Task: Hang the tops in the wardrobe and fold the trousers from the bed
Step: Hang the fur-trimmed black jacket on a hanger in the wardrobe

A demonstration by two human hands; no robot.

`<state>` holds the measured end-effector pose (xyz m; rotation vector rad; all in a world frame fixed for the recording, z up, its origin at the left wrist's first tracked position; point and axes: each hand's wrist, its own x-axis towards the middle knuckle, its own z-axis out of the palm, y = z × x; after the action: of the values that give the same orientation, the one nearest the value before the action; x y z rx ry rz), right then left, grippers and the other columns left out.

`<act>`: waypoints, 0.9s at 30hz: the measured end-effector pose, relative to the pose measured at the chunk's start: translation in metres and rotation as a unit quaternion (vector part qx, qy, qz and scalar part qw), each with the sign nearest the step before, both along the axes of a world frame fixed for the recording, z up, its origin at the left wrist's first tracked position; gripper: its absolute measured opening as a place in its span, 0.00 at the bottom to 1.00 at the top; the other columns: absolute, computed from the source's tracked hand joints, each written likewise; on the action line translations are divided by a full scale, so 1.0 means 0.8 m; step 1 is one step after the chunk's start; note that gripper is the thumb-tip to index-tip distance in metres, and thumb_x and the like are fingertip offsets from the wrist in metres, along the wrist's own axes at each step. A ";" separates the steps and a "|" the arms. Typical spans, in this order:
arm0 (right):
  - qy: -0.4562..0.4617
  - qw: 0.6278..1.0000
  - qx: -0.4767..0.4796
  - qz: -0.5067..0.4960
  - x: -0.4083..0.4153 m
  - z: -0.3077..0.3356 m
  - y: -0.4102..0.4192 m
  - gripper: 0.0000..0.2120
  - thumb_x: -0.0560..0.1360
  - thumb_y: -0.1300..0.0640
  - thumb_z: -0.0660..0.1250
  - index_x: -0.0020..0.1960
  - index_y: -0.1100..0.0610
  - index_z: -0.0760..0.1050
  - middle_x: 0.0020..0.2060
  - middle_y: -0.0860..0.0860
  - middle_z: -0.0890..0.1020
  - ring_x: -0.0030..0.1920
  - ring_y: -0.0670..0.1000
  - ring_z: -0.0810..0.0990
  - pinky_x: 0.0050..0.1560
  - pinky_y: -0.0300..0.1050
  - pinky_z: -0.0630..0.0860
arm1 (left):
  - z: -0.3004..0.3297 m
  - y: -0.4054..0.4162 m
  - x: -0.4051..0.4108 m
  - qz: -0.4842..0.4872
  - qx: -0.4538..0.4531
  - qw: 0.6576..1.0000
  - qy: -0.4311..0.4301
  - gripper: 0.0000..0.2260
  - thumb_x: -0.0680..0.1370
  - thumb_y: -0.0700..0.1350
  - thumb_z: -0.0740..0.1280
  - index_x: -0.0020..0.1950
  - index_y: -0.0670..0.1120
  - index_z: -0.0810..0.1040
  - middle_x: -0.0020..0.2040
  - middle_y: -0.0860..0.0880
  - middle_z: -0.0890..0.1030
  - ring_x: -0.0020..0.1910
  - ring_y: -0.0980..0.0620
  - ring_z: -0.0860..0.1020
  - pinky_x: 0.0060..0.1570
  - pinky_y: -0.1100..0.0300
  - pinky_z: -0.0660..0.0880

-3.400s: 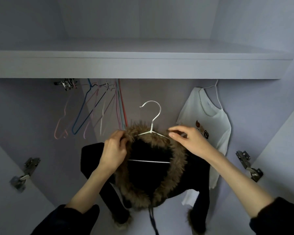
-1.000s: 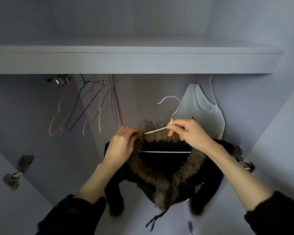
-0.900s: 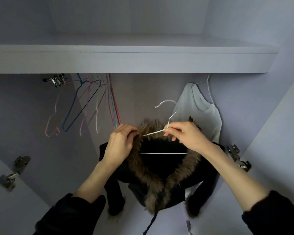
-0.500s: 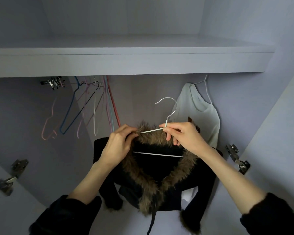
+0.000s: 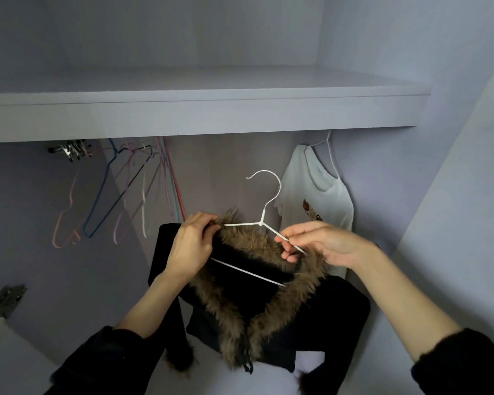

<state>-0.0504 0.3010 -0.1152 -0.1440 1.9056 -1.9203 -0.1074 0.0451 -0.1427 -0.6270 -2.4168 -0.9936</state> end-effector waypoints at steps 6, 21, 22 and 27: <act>0.039 0.998 -0.020 -0.052 0.004 -0.010 0.015 0.13 0.75 0.70 0.60 0.54 0.61 0.80 0.42 0.55 0.83 0.43 0.51 0.82 0.45 0.37 0.77 | 0.007 0.022 0.000 -0.009 -0.054 0.998 0.008 0.12 0.77 0.36 0.65 0.60 0.41 0.78 0.54 0.45 0.79 0.54 0.45 0.76 0.56 0.60 0.69; -0.014 0.991 0.028 -0.129 0.012 -0.076 0.060 0.16 0.76 0.69 0.60 0.50 0.53 0.82 0.44 0.51 0.85 0.44 0.43 0.83 0.50 0.40 0.69 | 0.089 0.057 0.001 0.074 -0.164 0.936 0.302 0.32 0.70 0.29 0.63 0.73 0.44 0.62 0.73 0.38 0.61 0.73 0.36 0.56 0.69 0.39 0.56; -0.017 0.991 0.043 -0.125 0.013 -0.083 0.060 0.16 0.76 0.70 0.60 0.50 0.54 0.81 0.42 0.51 0.85 0.43 0.42 0.83 0.51 0.40 0.68 | 0.090 0.058 -0.001 0.081 -0.185 0.933 0.299 0.34 0.70 0.29 0.63 0.74 0.45 0.60 0.75 0.39 0.59 0.74 0.36 0.54 0.70 0.37 0.52; -0.051 0.986 0.020 -0.160 0.014 -0.096 0.072 0.14 0.76 0.70 0.60 0.50 0.57 0.81 0.41 0.53 0.85 0.44 0.45 0.82 0.51 0.40 0.71 | 0.099 0.064 -0.014 0.107 -0.243 0.925 0.272 0.40 0.69 0.31 0.65 0.77 0.47 0.52 0.77 0.40 0.50 0.74 0.34 0.46 0.67 0.31 0.45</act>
<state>-0.0396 0.3587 -0.1918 0.2848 1.9920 -2.0434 -0.1188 0.0963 -0.0631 -0.6720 -2.1493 -0.0853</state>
